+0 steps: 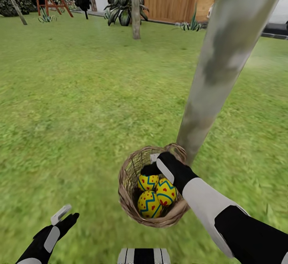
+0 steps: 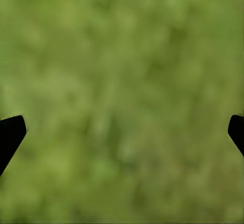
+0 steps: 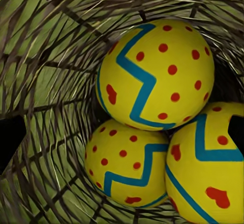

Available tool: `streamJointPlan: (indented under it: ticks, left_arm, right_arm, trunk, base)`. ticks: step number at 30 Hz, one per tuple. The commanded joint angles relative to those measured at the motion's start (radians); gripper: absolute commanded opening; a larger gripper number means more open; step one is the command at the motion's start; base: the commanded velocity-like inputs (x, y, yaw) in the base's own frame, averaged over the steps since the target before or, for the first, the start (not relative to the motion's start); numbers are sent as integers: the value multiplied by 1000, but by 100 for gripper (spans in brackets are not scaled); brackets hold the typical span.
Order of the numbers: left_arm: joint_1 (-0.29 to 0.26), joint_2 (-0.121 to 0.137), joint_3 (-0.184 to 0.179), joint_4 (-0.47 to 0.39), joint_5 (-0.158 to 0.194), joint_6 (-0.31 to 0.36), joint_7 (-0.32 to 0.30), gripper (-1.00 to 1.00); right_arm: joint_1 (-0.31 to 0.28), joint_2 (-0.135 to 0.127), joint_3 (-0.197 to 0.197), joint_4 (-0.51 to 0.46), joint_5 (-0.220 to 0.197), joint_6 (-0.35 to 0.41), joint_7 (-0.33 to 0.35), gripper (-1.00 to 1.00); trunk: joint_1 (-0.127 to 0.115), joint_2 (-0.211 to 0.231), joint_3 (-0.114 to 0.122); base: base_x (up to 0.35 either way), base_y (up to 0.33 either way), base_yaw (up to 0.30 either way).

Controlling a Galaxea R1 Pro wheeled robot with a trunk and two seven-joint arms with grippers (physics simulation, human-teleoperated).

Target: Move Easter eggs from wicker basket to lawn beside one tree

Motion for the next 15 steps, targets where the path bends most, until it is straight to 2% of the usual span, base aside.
streamJointPlan:
  ticks: [1,10,15]
  left_arm:
    - [0,0,3,-2,10,7,0,100]
    - [0,0,3,-1,10,7,0,100]
    - [0,0,3,0,10,7,0,100]
  right_arm:
    - [-1,0,3,-1,-9,-1,-12,100]
    - [-1,0,3,-20,-8,-9,-30,100]
    - [-1,0,3,-22,-6,-43,-42,100]
  trunk:
    - [0,-1,-6]
    - [4,-3,-55]
    - [6,-4,-83]
  base:
    - [0,0,0]
    - [0,0,0]
    - [0,0,0]
